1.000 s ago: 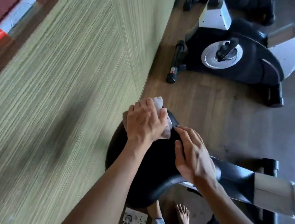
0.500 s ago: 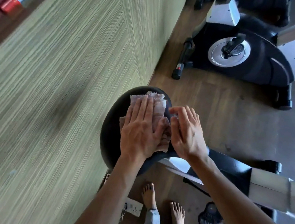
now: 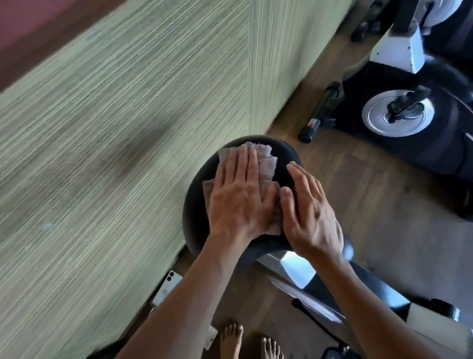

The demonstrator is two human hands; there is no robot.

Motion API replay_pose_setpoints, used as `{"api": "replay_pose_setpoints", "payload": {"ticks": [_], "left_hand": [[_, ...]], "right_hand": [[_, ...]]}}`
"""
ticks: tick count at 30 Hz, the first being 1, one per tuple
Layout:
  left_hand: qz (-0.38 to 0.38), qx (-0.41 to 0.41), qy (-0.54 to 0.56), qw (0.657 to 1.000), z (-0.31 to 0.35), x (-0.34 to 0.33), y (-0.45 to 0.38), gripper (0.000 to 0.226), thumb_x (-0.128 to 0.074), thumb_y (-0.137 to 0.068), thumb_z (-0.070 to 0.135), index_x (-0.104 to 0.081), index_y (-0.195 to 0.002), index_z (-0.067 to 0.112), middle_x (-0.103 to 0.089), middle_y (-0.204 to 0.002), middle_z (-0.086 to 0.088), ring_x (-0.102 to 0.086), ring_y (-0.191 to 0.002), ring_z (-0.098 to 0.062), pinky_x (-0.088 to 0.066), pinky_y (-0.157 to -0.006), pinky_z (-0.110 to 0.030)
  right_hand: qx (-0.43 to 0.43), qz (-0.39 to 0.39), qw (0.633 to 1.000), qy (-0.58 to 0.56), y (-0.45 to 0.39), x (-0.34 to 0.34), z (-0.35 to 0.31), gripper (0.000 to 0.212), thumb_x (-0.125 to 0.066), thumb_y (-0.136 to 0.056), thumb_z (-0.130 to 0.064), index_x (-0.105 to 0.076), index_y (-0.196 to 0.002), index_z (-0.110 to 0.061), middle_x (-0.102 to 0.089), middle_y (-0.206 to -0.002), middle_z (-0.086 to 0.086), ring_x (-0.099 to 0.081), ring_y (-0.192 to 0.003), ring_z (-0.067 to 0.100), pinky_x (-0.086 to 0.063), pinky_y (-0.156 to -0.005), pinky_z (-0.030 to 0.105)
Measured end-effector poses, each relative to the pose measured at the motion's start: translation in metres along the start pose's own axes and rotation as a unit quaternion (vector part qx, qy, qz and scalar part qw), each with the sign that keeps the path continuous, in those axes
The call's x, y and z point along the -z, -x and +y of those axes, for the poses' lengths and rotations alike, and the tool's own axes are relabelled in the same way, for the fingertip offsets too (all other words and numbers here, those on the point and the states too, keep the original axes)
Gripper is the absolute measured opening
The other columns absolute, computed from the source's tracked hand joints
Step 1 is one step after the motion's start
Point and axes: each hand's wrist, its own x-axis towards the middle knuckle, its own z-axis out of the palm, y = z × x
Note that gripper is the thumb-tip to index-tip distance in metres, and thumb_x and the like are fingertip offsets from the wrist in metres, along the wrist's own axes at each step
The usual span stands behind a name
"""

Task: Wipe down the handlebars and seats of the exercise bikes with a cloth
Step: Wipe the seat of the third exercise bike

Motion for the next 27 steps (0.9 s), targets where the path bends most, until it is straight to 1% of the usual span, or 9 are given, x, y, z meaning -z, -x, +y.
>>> {"api": "replay_pose_setpoints", "payload": {"ticks": [3, 5, 8, 12, 15, 18, 20, 23, 27], "left_hand": [[-0.034, -0.063, 0.005, 0.997, 0.016, -0.003, -0.030, 0.074, -0.009, -0.102, 0.053, -0.010, -0.164, 0.013, -0.009, -0.172, -0.009, -0.001, -0.159, -0.021, 0.001, -0.129, -0.042], [-0.053, -0.129, -0.006, 0.990, 0.020, -0.002, -0.030, 0.077, 0.000, -0.099, 0.056, -0.012, -0.165, 0.018, -0.008, -0.173, -0.004, 0.003, -0.159, -0.018, 0.000, -0.129, -0.043], [-0.050, -0.202, -0.001, 0.978, 0.009, -0.001, -0.006, 0.070, -0.014, -0.103, 0.057, -0.014, -0.165, 0.023, -0.009, -0.173, 0.000, 0.003, -0.159, -0.015, -0.004, -0.129, -0.041], [-0.033, -0.122, 0.056, 0.990, 0.003, -0.001, -0.008, 0.068, -0.017, -0.105, 0.055, -0.015, -0.165, 0.023, -0.013, -0.172, 0.003, -0.001, -0.158, -0.011, -0.003, -0.129, -0.039], [-0.022, -0.031, 0.057, 0.998, 0.009, 0.000, -0.051, 0.078, -0.012, -0.096, 0.054, -0.022, -0.163, 0.016, -0.022, -0.169, -0.006, -0.013, -0.157, -0.020, -0.002, -0.128, -0.038], [0.012, -0.008, 0.079, 0.997, 0.009, -0.003, -0.067, 0.081, -0.016, -0.093, 0.056, -0.037, -0.156, 0.011, -0.039, -0.161, -0.011, -0.029, -0.152, -0.027, -0.011, -0.126, -0.040], [0.029, -0.005, 0.085, 0.996, 0.003, -0.005, -0.067, 0.077, -0.021, -0.095, 0.056, -0.043, -0.152, 0.010, -0.047, -0.155, -0.011, -0.037, -0.146, -0.027, -0.017, -0.124, -0.040], [0.051, 0.029, 0.071, 0.996, -0.012, -0.003, -0.064, 0.075, -0.022, -0.096, 0.059, -0.049, -0.146, 0.011, -0.058, -0.143, -0.011, -0.051, -0.133, -0.028, -0.032, -0.116, -0.041], [0.006, 0.089, 0.100, 0.991, -0.037, 0.010, -0.051, 0.066, -0.032, -0.101, 0.061, -0.046, -0.143, 0.013, -0.061, -0.133, -0.011, -0.060, -0.117, -0.029, -0.047, -0.099, -0.044]], "right_hand": [[-0.001, 0.036, 0.999, -0.023, -0.003, 0.003, 0.001, 0.054, -0.029, -0.107, -0.039, -0.046, -0.145, -0.005, -0.052, -0.147, 0.011, -0.047, -0.137, 0.021, -0.038, -0.115, 0.039], [-0.024, 0.060, 0.997, -0.045, -0.004, 0.006, 0.002, 0.053, -0.028, -0.107, -0.039, -0.046, -0.145, -0.006, -0.055, -0.143, 0.011, -0.050, -0.132, 0.021, -0.040, -0.112, 0.037], [-0.039, 0.085, 0.993, -0.065, 0.000, 0.010, 0.006, 0.050, -0.029, -0.108, -0.035, -0.046, -0.145, -0.006, -0.056, -0.142, 0.009, -0.051, -0.131, 0.018, -0.040, -0.110, 0.029], [-0.038, 0.102, 0.993, -0.050, 0.001, 0.008, 0.005, 0.047, -0.030, -0.108, -0.028, -0.050, -0.142, -0.003, -0.058, -0.139, 0.011, -0.053, -0.126, 0.020, -0.039, -0.107, 0.025], [-0.017, 0.073, 0.997, -0.010, 0.001, 0.005, 0.006, 0.052, -0.027, -0.108, -0.034, -0.052, -0.139, 0.000, -0.059, -0.138, 0.013, -0.052, -0.127, 0.023, -0.035, -0.108, 0.022], [0.024, 0.070, 0.997, 0.020, 0.000, 0.006, 0.009, 0.050, -0.030, -0.107, -0.033, -0.054, -0.138, -0.001, -0.059, -0.139, 0.012, -0.051, -0.129, 0.025, -0.037, -0.112, 0.029], [0.070, 0.054, 0.994, 0.060, 0.001, 0.006, 0.009, 0.046, -0.034, -0.106, -0.028, -0.056, -0.136, -0.001, -0.058, -0.142, 0.010, -0.052, -0.130, 0.025, -0.040, -0.113, 0.038], [0.127, 0.034, 0.985, 0.108, 0.002, 0.005, 0.012, 0.042, -0.041, -0.105, -0.022, -0.059, -0.135, 0.001, -0.057, -0.144, 0.012, -0.054, -0.131, 0.027, -0.041, -0.114, 0.045], [0.116, 0.030, 0.976, 0.184, -0.003, 0.001, 0.008, 0.047, -0.039, -0.106, -0.032, -0.058, -0.136, -0.001, -0.056, -0.146, 0.013, -0.050, -0.137, 0.029, -0.032, -0.120, 0.045]]}}
